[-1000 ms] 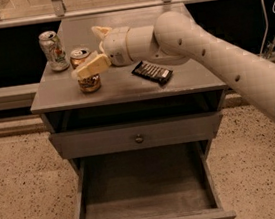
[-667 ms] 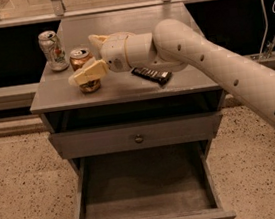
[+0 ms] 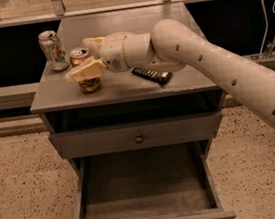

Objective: Place orange can into middle drawer

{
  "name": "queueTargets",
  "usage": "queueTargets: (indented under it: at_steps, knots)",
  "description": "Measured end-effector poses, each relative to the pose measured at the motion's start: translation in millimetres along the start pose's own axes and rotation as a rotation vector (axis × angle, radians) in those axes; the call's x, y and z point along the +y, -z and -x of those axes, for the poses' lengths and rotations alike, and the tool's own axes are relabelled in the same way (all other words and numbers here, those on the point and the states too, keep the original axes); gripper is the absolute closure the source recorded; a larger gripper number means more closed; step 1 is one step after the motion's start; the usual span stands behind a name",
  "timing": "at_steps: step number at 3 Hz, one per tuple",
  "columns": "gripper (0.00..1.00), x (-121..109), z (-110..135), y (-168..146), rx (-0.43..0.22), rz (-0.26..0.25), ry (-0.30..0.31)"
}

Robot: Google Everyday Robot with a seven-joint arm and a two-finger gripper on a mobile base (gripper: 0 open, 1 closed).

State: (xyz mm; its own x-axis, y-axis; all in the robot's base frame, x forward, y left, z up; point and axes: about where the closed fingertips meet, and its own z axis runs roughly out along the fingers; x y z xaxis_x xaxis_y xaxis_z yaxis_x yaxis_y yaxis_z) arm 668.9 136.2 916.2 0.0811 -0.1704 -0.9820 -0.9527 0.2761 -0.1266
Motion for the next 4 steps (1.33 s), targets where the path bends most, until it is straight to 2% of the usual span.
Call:
queueTargets:
  at_steps: [2,3,4]
  knots:
    - [0.64,5.3,2.5,-5.6,-0.010,0.027,-0.001]
    - [0.88,23.3,19.7,-0.6,-0.051,0.080,0.045]
    - [1.00,64.5,48.4,20.1,-0.066,0.102,0.135]
